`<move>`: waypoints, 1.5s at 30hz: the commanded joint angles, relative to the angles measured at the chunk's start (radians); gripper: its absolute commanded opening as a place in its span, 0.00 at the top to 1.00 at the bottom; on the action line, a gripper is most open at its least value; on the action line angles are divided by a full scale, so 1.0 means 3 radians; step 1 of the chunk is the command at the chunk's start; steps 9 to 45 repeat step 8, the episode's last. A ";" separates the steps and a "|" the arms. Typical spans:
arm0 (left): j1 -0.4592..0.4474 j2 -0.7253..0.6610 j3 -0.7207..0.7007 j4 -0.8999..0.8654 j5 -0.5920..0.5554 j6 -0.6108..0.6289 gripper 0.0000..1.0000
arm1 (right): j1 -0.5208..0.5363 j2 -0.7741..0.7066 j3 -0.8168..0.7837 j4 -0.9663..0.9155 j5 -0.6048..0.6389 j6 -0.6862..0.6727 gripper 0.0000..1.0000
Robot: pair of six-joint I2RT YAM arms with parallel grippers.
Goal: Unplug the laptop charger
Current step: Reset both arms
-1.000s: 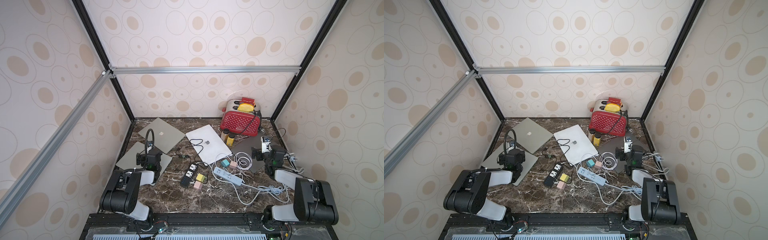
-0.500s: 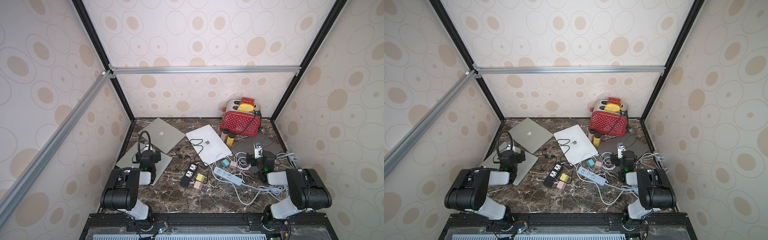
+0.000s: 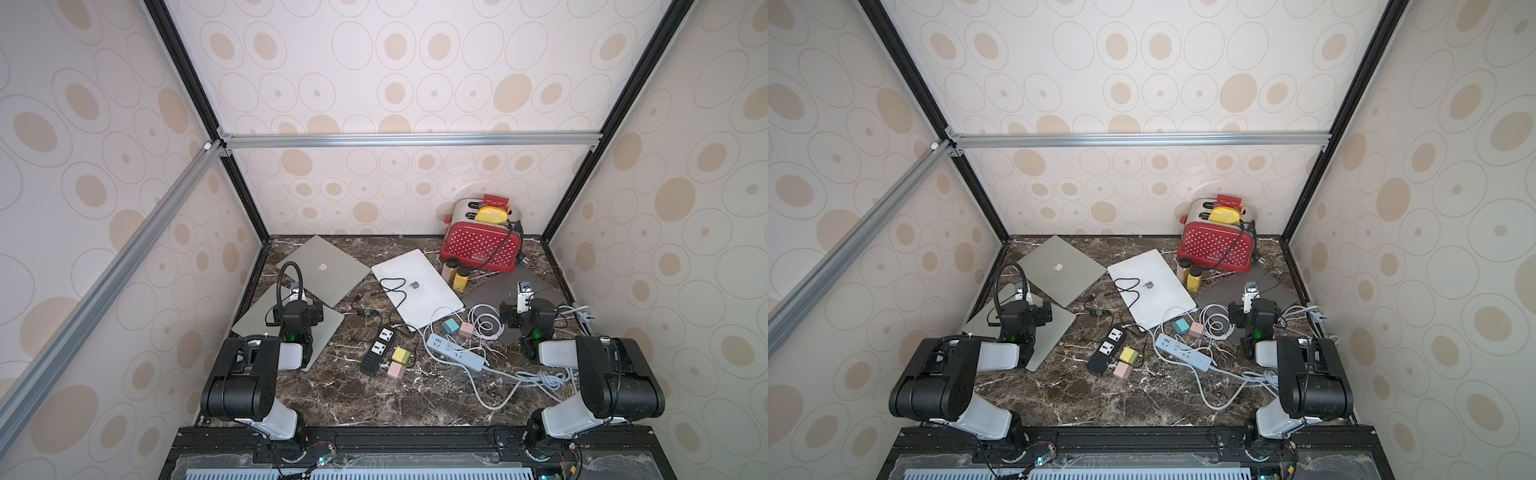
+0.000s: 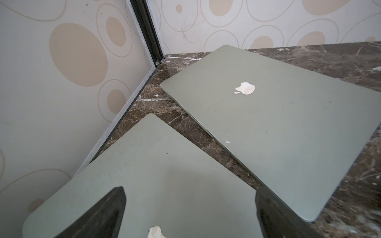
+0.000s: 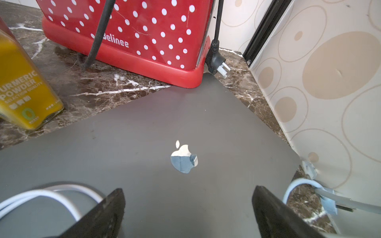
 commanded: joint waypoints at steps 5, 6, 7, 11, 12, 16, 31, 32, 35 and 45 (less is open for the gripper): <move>0.0114 0.0022 0.0179 -0.0134 0.0281 -0.0075 0.01 | 0.0007 -0.0022 0.0010 0.0012 0.0006 0.0020 0.00; 0.0114 0.0015 0.0174 -0.0117 0.0281 -0.0077 0.01 | 0.0013 -0.0020 0.0022 -0.0012 0.0008 0.0019 0.00; 0.0114 0.0008 0.0161 -0.0111 0.0281 -0.0073 0.01 | 0.0011 -0.0022 0.0021 -0.0002 0.0012 0.0021 0.00; 0.0114 -0.0006 0.0143 -0.0086 0.0285 -0.0071 0.01 | 0.0011 -0.0018 0.0021 -0.0005 0.0010 0.0020 0.00; 0.0114 -0.0006 0.0143 -0.0086 0.0285 -0.0071 0.01 | 0.0011 -0.0018 0.0021 -0.0005 0.0010 0.0020 0.00; 0.0114 -0.0006 0.0143 -0.0086 0.0285 -0.0071 0.01 | 0.0011 -0.0018 0.0021 -0.0005 0.0010 0.0020 0.00; 0.0114 -0.0006 0.0143 -0.0086 0.0285 -0.0071 0.01 | 0.0011 -0.0018 0.0021 -0.0005 0.0010 0.0020 0.00; 0.0114 -0.0006 0.0143 -0.0086 0.0285 -0.0071 0.01 | 0.0011 -0.0018 0.0021 -0.0005 0.0010 0.0020 0.00; 0.0114 -0.0006 0.0143 -0.0086 0.0285 -0.0071 0.01 | 0.0011 -0.0018 0.0021 -0.0005 0.0010 0.0020 0.00; 0.0114 -0.0006 0.0143 -0.0086 0.0285 -0.0071 0.01 | 0.0011 -0.0018 0.0021 -0.0005 0.0010 0.0020 0.00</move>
